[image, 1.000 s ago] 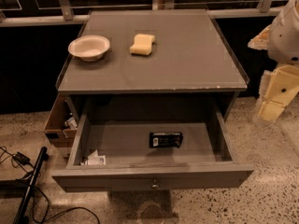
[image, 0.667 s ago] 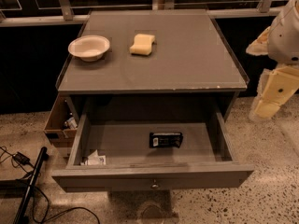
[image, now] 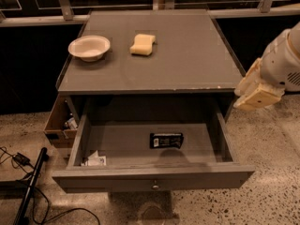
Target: Pick rxbar chocolate from top drawer and place on counter
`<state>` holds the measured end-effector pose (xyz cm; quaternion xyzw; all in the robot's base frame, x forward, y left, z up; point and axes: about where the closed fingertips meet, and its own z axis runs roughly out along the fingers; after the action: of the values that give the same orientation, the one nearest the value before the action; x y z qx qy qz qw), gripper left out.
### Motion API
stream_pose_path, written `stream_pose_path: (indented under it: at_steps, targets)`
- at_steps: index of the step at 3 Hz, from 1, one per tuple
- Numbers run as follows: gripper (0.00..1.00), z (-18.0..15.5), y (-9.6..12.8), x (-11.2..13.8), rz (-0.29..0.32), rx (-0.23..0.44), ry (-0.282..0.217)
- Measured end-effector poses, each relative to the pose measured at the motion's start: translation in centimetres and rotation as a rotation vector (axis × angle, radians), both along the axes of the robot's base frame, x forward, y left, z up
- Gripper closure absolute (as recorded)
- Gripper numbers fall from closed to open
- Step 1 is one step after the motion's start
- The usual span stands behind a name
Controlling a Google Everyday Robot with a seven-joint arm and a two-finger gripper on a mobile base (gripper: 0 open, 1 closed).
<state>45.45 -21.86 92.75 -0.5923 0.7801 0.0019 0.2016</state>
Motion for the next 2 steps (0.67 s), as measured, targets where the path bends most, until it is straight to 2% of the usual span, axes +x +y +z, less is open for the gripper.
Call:
stream_pose_path:
  at_steps: [1, 2]
  targets:
    - [0.85, -4.82, 0.71, 1.81, 0.003, 0.131, -0.014]
    - [1.00, -5.06, 1.06, 2.62, -0.002, 0.158, -0.036]
